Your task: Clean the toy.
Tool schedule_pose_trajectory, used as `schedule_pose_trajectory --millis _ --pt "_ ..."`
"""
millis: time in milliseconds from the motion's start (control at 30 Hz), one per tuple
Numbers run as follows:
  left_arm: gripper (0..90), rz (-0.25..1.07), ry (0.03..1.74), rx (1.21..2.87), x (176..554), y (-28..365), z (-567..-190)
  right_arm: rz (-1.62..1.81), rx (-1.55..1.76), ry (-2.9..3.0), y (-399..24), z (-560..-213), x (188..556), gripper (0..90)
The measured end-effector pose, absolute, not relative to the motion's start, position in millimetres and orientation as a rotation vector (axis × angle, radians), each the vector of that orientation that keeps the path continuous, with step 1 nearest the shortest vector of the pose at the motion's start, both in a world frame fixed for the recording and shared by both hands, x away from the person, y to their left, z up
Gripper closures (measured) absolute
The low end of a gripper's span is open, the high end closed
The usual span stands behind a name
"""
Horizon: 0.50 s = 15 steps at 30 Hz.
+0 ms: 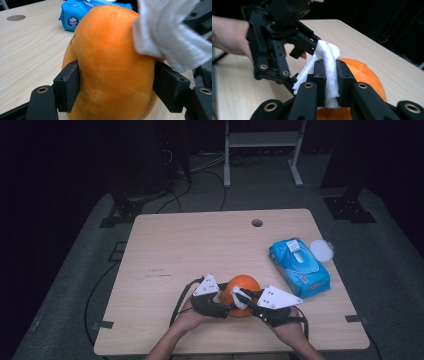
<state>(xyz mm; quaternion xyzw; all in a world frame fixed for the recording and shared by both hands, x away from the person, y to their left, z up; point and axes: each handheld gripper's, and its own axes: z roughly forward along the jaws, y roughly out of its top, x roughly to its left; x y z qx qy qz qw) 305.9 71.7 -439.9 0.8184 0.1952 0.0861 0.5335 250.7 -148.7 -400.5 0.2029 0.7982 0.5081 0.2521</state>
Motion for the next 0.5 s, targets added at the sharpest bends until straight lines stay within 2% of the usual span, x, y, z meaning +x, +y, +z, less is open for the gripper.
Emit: schedule_pose_trajectory --millis 200,367,500 --pt "27.8 0.209 0.431 1.963 302 71 -440 1.396 0.652 2.114 -174 -397 265 79.3" --pt "22.5 0.162 0.369 1.924 304 75 -439 1.393 0.727 2.103 -195 -400 273 79.3" --pt "28.0 0.206 0.367 1.939 302 71 -439 1.388 0.717 2.098 -193 -399 268 79.4"
